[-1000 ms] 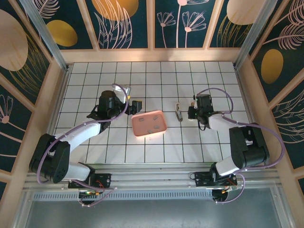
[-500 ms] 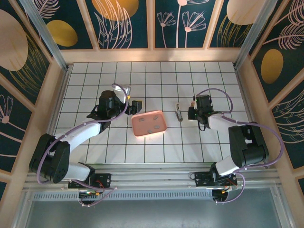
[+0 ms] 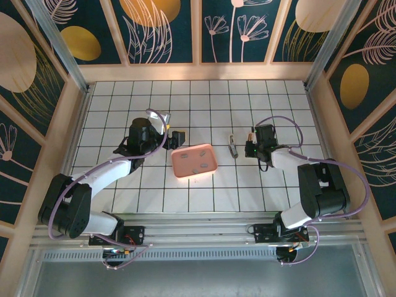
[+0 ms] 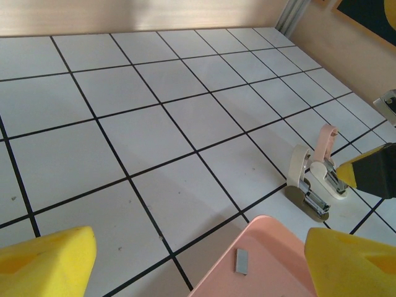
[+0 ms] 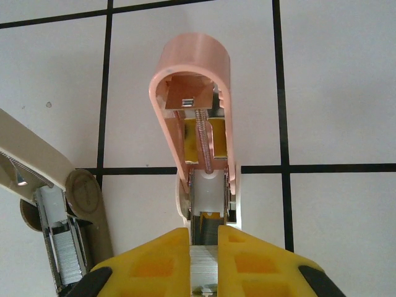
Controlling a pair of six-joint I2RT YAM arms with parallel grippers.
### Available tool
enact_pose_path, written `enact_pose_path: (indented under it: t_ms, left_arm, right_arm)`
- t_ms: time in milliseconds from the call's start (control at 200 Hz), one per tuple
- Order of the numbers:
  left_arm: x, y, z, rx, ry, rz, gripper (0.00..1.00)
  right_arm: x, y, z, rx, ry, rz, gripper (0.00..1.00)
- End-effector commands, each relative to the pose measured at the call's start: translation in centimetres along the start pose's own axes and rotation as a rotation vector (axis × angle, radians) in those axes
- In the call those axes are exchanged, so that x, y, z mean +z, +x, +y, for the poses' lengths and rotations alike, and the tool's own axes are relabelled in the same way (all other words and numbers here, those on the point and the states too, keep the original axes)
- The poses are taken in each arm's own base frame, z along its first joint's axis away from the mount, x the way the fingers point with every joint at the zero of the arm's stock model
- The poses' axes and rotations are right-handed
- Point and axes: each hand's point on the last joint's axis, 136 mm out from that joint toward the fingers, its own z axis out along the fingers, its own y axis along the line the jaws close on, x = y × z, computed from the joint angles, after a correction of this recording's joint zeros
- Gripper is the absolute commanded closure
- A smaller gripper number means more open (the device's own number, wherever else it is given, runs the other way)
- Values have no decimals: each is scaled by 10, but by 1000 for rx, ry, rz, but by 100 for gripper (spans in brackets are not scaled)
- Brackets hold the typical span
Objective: Load the staples into the stapler
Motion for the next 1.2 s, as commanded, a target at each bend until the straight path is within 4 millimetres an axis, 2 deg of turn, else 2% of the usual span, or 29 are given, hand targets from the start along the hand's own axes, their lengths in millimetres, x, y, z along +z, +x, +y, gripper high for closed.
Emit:
enact_pose_path:
  t_ms: [0, 911, 1196]
  left_arm:
    - [1, -16, -8, 11, 26, -38, 13]
    - [1, -15, -8, 14, 25, -33, 13]
    - [-1, -16, -8, 17, 23, -37, 13]
  right_arm:
    - [-1, 9, -7, 22, 21, 26, 86]
    - [-1, 16, -7, 34, 27, 75, 86]
    - [-1, 12, -7, 35, 25, 69, 85]
